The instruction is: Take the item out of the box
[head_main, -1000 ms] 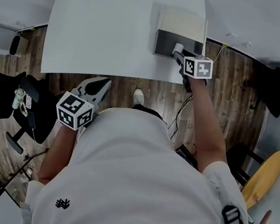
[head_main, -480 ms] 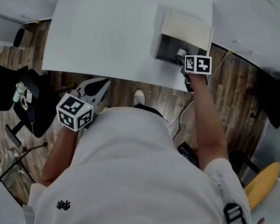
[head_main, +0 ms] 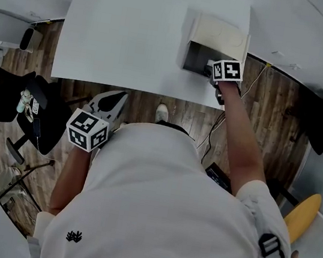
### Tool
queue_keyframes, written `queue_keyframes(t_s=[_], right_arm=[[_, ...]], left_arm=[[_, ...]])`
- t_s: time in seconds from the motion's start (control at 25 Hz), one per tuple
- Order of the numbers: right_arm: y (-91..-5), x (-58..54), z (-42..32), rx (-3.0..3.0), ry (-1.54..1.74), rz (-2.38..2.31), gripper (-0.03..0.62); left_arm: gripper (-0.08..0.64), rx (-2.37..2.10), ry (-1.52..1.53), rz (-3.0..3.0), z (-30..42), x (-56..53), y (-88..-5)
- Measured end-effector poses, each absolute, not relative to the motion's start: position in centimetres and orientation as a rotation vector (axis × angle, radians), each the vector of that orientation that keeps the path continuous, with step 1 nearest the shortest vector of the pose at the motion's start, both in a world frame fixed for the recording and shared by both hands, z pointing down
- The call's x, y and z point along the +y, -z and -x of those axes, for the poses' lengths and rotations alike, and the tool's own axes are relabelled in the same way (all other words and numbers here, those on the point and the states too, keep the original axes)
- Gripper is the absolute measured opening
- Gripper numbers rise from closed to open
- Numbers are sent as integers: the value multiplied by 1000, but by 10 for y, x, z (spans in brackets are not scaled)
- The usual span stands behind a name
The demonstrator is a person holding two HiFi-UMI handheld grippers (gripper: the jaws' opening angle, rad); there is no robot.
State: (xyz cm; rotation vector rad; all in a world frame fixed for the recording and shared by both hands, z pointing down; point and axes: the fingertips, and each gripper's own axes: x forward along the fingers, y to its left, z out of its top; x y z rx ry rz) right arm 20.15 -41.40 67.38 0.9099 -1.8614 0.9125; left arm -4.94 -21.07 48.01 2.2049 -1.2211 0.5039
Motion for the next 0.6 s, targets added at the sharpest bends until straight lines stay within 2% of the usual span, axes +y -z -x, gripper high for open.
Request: queue_keyframes(t_s=[0.24,0.36,0.6], right_arm=[[-682,-412,-200,-1787,-848,-870,218],[-683,-412,-203,-1762,-776,-881,172],[-682,-415,-206,-1773,-725,-938,169]], left_arm=[[6,-1227,-515,-2218,47,-211,-480],[6,-1239,-513,-2223,48,-211,-479],[6,-1266,-482,-2214,58,-203,-478]])
